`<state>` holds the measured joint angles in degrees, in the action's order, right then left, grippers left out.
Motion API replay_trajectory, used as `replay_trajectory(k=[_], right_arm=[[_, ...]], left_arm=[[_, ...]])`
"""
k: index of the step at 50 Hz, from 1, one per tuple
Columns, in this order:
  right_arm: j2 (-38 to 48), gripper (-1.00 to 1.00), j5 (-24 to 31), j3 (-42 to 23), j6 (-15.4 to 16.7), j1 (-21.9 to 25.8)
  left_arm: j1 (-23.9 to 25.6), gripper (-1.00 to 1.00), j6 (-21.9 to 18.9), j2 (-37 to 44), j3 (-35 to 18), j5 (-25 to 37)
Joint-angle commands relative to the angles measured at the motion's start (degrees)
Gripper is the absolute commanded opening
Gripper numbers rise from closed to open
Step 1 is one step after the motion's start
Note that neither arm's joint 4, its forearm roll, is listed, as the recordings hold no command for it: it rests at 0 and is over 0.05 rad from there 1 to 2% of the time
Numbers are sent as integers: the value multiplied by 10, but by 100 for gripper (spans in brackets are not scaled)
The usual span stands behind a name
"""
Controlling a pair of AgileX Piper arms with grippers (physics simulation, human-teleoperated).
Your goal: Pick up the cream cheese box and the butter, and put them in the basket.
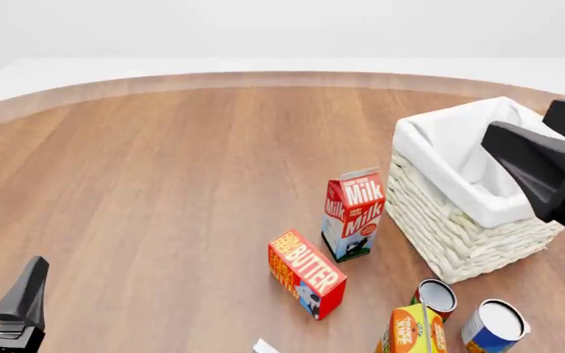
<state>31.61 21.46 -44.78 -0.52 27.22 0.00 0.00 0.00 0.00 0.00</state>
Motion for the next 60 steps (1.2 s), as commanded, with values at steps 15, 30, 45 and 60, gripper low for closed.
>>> replay_trajectory(k=[15,30,45,60], right_arm=[[102,100,103,-111,-7,34],[178,100,138,-156,-2,66],[235,100,206,-248,22,81],[277,100,220,-262,21,95]], left_arm=[[0,100,0,0,0,0],[0,100,0,0,0,0],[0,100,0,0,0,0],[0,100,0,0,0,0]])
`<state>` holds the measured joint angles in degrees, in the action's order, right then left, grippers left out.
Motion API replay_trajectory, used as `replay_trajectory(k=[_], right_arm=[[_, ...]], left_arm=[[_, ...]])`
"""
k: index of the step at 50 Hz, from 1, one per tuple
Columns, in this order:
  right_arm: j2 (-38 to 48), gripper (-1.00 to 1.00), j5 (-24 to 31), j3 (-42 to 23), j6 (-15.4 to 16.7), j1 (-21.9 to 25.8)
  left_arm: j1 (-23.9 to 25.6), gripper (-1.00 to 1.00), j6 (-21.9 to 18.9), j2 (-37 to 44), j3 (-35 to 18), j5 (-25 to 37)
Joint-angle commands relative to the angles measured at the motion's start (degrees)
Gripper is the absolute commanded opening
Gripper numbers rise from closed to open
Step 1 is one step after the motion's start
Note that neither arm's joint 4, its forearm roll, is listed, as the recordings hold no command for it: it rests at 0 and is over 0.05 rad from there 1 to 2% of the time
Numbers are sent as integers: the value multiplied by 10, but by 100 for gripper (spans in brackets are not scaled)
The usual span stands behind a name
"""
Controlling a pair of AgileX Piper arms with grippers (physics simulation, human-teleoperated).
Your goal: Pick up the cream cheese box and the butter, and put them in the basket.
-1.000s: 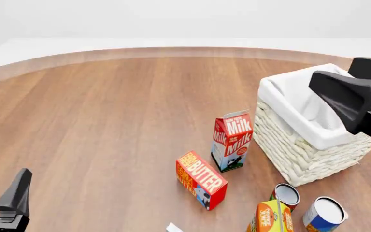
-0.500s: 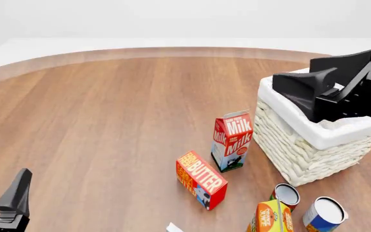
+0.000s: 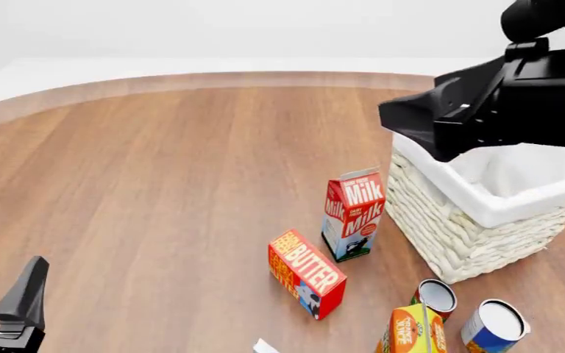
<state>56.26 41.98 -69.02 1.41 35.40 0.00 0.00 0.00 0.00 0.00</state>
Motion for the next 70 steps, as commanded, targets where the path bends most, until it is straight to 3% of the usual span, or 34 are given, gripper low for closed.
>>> replay_trajectory(k=[1,26,38,40,42,70], right_arm=[[31,100,15,-18,1,15],[44,100,-48,89,-54,33],[55,100,-74,106,-58,43],[57,100,-83,112,-38,48],[58,100,-87,117,-54,55],[84,100,-140,150,-60,51]], left_arm=[[0,100,0,0,0,0],[0,100,0,0,0,0],[0,100,0,0,0,0],[0,100,0,0,0,0],[0,100,0,0,0,0],[0,100,0,0,0,0]])
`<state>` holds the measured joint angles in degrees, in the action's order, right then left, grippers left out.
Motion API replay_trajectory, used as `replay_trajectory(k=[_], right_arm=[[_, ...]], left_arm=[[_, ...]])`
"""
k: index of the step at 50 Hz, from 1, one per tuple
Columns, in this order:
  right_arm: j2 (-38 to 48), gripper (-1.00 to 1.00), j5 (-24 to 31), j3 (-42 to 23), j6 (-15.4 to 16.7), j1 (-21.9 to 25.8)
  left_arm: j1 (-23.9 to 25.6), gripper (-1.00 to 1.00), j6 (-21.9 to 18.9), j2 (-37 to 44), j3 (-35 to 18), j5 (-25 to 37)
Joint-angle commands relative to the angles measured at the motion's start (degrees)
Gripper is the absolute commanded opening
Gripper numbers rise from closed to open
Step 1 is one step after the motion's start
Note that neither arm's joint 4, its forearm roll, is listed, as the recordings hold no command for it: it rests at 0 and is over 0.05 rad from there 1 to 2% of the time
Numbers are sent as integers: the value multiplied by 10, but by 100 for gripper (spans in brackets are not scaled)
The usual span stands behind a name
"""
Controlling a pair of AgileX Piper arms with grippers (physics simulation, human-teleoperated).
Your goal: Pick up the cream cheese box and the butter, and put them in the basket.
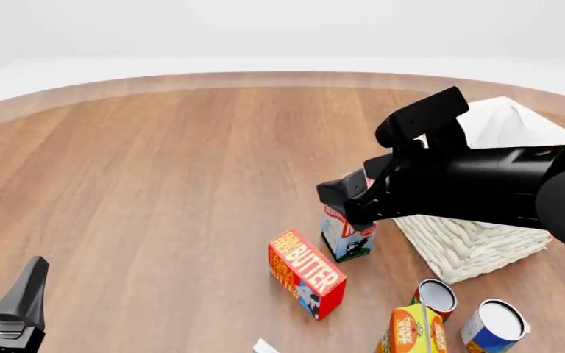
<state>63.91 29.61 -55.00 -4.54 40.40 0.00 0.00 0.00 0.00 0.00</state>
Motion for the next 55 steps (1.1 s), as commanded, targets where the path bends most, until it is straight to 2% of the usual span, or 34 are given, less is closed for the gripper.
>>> replay_trajectory(k=[1,11,29,40,49,55], right_arm=[[8,100,-18,12,0,0],[10,100,-29,21,-7,1],[21,100,-76,73,-27,-6],[14,100,-76,78,-27,-6],[27,100,-118,122,-39,-4],[26,100,-118,126,-42,-13]], left_arm=[[0,100,0,0,0,0],[0,100,0,0,0,0],[0,100,0,0,0,0],[0,100,0,0,0,0],[0,100,0,0,0,0],[0,100,0,0,0,0]])
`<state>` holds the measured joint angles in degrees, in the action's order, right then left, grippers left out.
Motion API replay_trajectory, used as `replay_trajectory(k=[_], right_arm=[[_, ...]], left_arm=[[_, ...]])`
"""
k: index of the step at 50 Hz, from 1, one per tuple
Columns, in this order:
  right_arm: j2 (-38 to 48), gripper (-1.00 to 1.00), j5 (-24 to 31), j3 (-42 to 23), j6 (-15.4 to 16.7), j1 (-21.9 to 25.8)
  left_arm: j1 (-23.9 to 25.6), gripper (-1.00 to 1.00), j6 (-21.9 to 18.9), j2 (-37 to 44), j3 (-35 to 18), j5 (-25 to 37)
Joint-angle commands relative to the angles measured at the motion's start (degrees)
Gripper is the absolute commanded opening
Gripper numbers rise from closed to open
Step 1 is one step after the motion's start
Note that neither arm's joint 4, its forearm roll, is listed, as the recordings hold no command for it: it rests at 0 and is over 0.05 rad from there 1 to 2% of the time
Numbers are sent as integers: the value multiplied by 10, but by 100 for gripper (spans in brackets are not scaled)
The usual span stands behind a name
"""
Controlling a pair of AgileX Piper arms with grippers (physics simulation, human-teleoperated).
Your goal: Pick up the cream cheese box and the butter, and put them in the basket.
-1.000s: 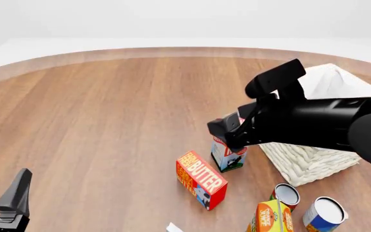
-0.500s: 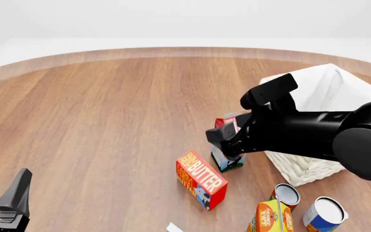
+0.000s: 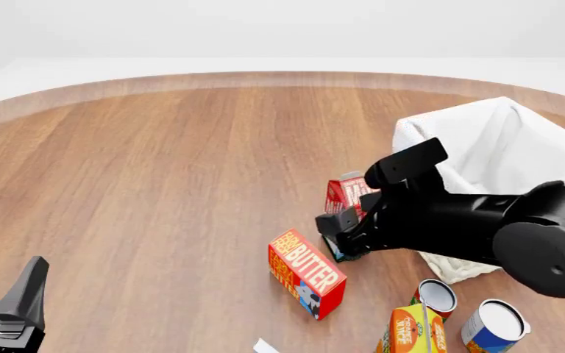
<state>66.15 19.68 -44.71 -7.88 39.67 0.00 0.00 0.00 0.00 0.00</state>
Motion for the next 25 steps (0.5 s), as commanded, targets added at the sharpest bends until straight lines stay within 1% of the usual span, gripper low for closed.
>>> replay_trajectory(k=[1,8,12,15,20,25], right_arm=[[4,100,-22,26,-10,-7],[7,100,-44,46,-26,-5],[17,100,-55,55,-24,-11],[24,100,-65,63,-28,-11],[31,100,-62,51,-29,-6],[40,100,-74,56,-31,-3]], left_arm=[[0,100,0,0,0,0],[0,100,0,0,0,0],[0,100,0,0,0,0],[0,100,0,0,0,0],[0,100,0,0,0,0],[0,100,0,0,0,0]])
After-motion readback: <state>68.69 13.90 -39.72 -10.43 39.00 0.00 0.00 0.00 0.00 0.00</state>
